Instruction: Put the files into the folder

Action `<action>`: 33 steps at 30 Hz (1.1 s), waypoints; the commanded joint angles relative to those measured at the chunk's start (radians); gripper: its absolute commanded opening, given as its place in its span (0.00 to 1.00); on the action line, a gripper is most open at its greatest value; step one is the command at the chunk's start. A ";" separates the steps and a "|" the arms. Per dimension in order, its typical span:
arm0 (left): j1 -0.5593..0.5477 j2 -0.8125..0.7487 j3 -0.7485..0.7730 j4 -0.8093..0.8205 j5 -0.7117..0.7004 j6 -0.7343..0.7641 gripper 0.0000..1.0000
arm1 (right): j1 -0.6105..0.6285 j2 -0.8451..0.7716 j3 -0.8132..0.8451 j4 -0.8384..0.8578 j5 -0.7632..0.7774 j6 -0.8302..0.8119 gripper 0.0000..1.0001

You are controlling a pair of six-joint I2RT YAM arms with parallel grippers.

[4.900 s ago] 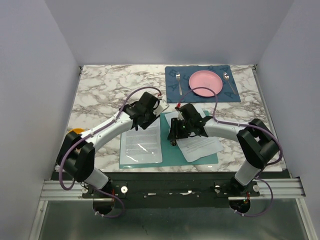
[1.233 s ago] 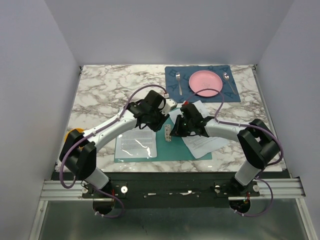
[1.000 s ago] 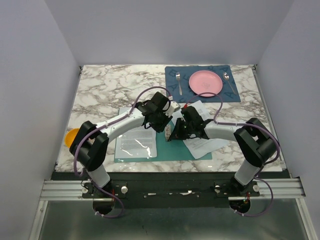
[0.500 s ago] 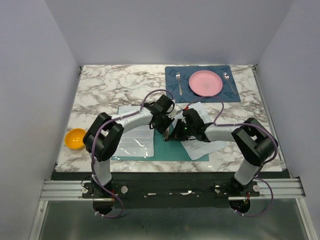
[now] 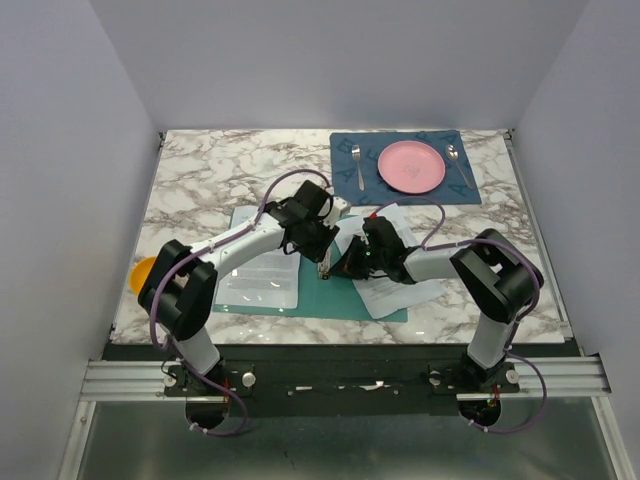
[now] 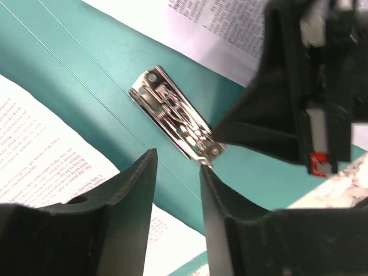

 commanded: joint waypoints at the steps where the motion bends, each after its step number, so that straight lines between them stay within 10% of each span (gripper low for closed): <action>1: -0.002 -0.025 -0.079 -0.012 0.037 -0.015 0.43 | 0.000 0.069 -0.036 -0.098 0.060 0.009 0.04; 33: -0.016 0.061 -0.150 0.139 0.062 -0.062 0.31 | -0.005 0.034 -0.073 -0.106 0.081 -0.004 0.00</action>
